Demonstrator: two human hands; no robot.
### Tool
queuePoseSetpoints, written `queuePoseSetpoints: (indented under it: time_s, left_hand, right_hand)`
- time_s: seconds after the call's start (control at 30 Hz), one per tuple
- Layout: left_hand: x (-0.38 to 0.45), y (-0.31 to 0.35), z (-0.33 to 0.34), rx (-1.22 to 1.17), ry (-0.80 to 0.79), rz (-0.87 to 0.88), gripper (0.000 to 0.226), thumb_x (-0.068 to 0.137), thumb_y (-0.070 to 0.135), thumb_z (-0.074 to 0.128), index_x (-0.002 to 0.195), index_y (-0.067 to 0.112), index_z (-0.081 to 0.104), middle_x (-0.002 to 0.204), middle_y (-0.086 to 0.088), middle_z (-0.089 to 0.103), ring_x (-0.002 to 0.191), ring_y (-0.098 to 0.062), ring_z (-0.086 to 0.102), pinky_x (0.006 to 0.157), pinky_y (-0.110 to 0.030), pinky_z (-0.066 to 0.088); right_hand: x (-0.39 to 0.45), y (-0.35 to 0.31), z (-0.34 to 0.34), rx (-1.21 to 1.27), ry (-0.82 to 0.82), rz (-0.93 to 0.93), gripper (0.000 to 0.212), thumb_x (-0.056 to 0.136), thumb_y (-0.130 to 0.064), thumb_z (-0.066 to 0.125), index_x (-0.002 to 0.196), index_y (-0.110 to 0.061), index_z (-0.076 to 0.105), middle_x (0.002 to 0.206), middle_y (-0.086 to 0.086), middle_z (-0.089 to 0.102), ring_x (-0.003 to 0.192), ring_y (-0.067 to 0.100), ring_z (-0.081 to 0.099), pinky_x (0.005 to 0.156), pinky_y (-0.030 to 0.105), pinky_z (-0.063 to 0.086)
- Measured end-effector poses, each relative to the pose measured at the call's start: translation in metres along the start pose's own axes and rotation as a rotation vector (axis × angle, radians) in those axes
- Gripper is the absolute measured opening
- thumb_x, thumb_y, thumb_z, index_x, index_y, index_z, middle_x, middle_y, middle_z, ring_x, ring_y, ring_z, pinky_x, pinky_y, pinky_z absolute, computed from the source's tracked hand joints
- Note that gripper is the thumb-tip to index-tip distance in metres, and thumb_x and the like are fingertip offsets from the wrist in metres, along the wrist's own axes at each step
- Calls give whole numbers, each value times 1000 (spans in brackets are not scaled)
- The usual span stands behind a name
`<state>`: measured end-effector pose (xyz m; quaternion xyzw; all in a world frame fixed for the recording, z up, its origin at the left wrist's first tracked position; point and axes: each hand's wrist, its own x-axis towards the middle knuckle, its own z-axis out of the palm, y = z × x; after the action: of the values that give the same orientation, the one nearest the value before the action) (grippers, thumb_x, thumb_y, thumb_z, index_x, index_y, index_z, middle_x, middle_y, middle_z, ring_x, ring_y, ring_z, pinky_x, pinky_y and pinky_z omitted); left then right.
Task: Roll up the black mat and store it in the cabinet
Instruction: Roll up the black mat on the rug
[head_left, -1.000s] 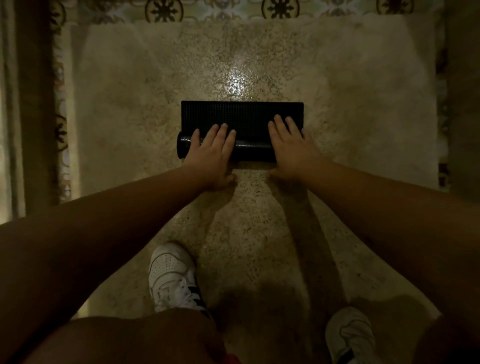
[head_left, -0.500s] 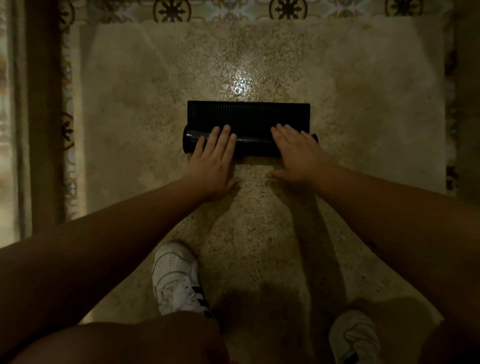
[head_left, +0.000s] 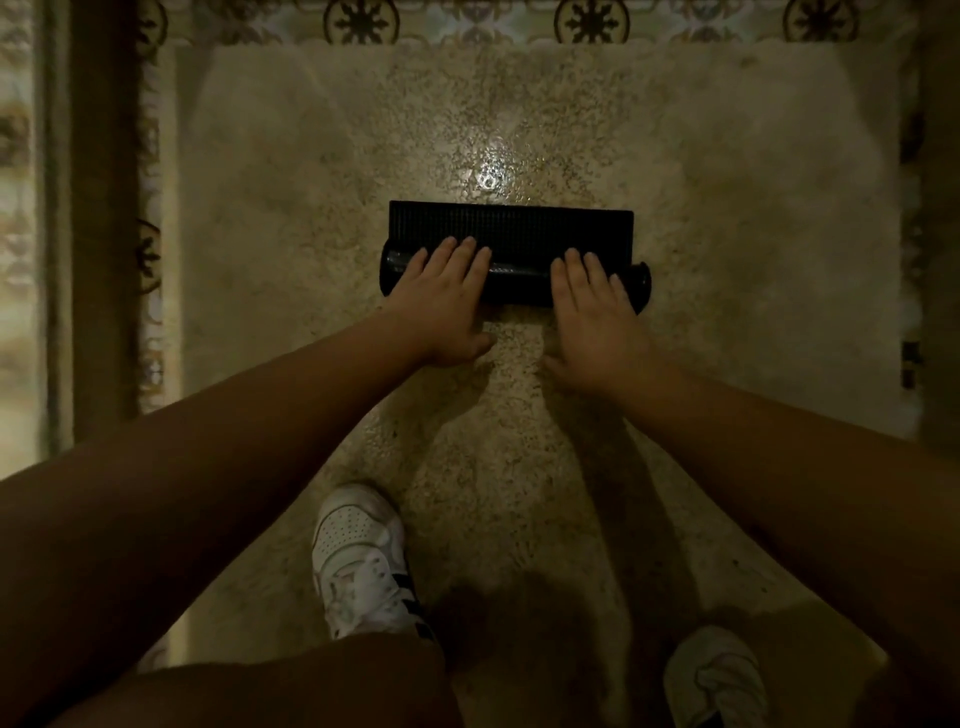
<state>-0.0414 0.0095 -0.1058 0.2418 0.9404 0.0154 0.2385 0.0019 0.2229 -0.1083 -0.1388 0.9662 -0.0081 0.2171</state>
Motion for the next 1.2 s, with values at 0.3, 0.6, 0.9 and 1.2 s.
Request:
queuePoseSetpoints:
  time_s: [0.3, 0.6, 0.9, 1.2]
  left_hand:
    - [0, -2, -6, 55, 74, 31, 98, 84, 54, 50, 151, 4, 0, 159, -23, 1, 147, -35, 0, 118, -47, 4]
    - [32, -19, -19, 8, 39, 57, 105, 78, 57, 56, 151, 6, 1, 159, -22, 5, 147, -33, 2, 117, -47, 3]
    - [33, -28, -26, 45, 180, 34, 84, 85, 40, 56, 149, 3, 17, 154, -21, 25, 142, -36, 22, 113, -58, 19]
    - [50, -31, -34, 101, 201, 21, 65, 88, 18, 58, 144, 4, 28, 145, -20, 39, 133, -37, 35, 109, -57, 27]
  right_hand:
    - [29, 17, -17, 50, 13, -12, 110, 76, -58, 67, 153, -10, 4, 162, 12, 11, 149, 29, 7, 118, 45, 9]
    - [19, 14, -24, 69, 34, 13, 87, 90, -35, 54, 153, -5, 1, 162, 18, 4, 149, 33, 3, 118, 46, 11]
    - [76, 36, -49, 60, -14, -27, 104, 76, -47, 74, 150, -3, 16, 155, 20, 26, 142, 35, 24, 114, 48, 27]
    - [85, 49, -46, 33, 60, -61, 78, 75, -15, 74, 142, -6, 35, 135, 19, 50, 120, 36, 49, 97, 47, 41]
